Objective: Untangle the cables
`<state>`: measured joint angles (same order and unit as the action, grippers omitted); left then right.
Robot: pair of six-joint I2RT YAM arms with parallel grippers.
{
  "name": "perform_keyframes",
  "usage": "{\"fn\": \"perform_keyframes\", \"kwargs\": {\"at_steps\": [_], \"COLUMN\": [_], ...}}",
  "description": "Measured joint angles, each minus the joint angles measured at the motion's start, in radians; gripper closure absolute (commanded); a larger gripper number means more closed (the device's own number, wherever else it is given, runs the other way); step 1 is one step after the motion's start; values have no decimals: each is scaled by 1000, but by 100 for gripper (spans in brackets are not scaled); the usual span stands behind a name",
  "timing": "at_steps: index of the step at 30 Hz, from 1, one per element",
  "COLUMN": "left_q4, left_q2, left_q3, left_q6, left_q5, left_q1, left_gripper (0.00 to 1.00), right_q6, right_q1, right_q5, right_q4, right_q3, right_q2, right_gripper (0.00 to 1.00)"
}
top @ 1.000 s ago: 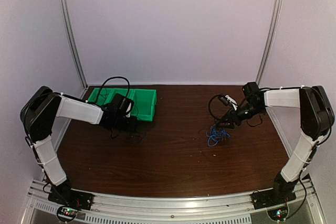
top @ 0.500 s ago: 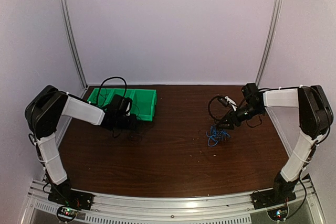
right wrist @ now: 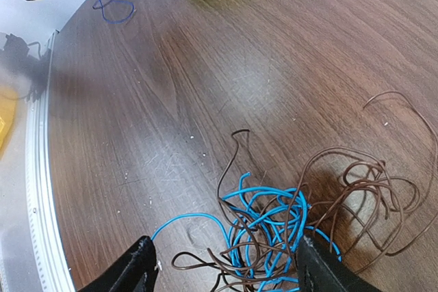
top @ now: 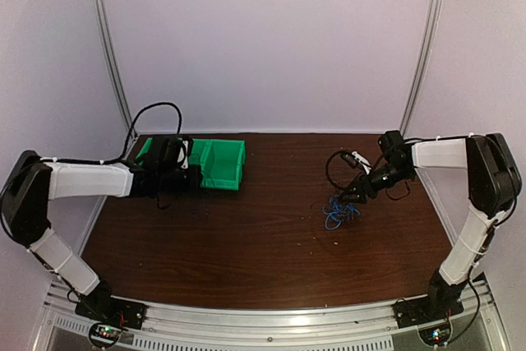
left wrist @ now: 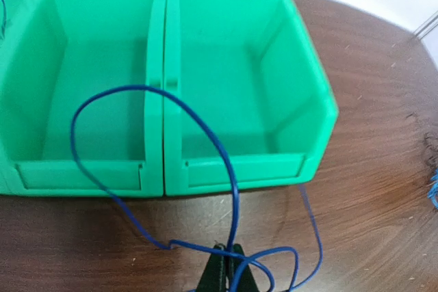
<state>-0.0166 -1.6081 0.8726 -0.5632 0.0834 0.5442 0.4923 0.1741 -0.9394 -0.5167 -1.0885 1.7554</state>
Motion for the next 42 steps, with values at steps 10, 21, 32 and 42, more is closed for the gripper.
{"fn": "perform_keyframes", "kwargs": {"at_steps": [10, 21, 32, 42], "left_q4": [230, 353, 352, 348], "left_q2": [283, 277, 6, -179], "left_q3": [230, 473, 525, 583], "left_q6": [109, 261, 298, 284], "left_q5": [51, 197, 233, 279], "left_q1": [-34, -253, -375, -429], "left_gripper": [100, 100, 100, 100], "right_q6": [3, 6, 10, 23], "right_q1": [5, 6, 6, 6], "right_q5": [-3, -3, -3, 3], "right_q4": [-11, -14, -16, -20], "right_q3": [-5, -5, -5, -5], "right_q2": [7, 6, 0, -11], "right_gripper": [29, 29, 29, 28]}}
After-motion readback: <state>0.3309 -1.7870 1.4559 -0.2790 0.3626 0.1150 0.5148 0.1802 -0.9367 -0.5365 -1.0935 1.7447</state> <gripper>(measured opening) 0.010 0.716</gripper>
